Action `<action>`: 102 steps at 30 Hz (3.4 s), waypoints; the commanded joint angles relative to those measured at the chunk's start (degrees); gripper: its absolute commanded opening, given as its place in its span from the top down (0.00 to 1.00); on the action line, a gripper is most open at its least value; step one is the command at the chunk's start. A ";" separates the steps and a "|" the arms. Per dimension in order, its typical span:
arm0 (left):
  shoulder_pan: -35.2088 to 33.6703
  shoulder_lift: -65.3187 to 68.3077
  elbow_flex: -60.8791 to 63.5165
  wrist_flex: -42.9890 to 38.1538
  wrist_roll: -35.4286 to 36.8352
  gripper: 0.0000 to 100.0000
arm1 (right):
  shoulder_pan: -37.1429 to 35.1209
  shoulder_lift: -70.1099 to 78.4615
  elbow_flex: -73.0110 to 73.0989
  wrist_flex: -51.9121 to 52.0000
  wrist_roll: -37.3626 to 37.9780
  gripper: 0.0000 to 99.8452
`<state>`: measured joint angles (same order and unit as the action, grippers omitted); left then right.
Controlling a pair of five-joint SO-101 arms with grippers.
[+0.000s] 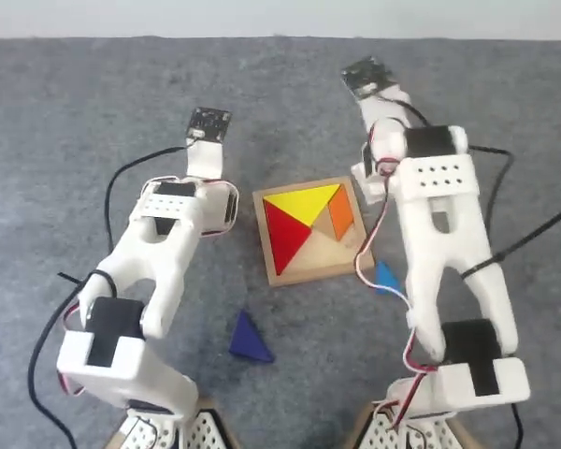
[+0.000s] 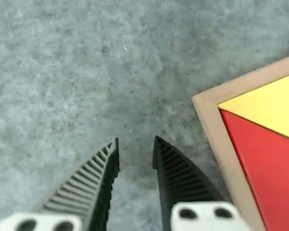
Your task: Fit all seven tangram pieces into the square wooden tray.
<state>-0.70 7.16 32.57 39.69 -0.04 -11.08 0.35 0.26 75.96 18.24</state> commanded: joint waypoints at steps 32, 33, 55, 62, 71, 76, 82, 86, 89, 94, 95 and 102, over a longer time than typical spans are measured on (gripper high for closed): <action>-0.18 -0.44 -2.59 -0.79 -0.62 0.89 | 9.71 35.74 -18.81 -9.71 -35.78 0.85; -0.18 -0.44 -2.59 -0.79 -0.62 0.89 | 9.71 35.65 -18.90 -9.98 -35.78 0.88; -0.09 -0.44 -2.59 -0.79 -0.62 0.89 | 12.70 37.41 -30.77 -10.15 -18.90 0.77; -0.09 -0.44 -2.59 -0.79 -0.62 0.89 | 8.48 43.21 -37.10 -4.70 -2.73 0.77; -0.09 -0.44 -2.59 -0.79 -0.62 0.89 | 10.07 50.15 -40.18 -2.59 -3.78 0.77; -0.09 -0.44 -2.59 -0.88 -0.62 0.89 | 12.70 50.24 -40.18 -2.42 -4.75 0.77; -0.09 -0.44 -2.59 -0.88 -0.62 0.89 | 12.44 50.33 -40.18 1.80 -2.02 0.68; -0.09 -0.44 -2.59 -0.79 -0.62 0.89 | 12.53 50.24 -40.18 1.36 -2.02 0.67; -0.09 -0.44 -2.59 -0.79 -0.62 0.89 | 12.79 50.24 -40.18 -0.57 -2.29 0.67; -0.09 -0.44 -2.59 -0.79 -0.62 0.89 | 12.35 50.86 -40.09 0.22 -2.11 0.79; -0.09 -0.44 -2.59 -0.79 -0.62 0.89 | 12.35 51.03 -40.09 0.40 -2.11 0.81; -0.09 -0.44 -2.59 -0.88 -0.62 0.89 | 12.35 50.68 -40.09 3.21 -2.02 0.90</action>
<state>-0.53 7.16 32.48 39.69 -0.22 1.41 51.69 -39.21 76.04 15.69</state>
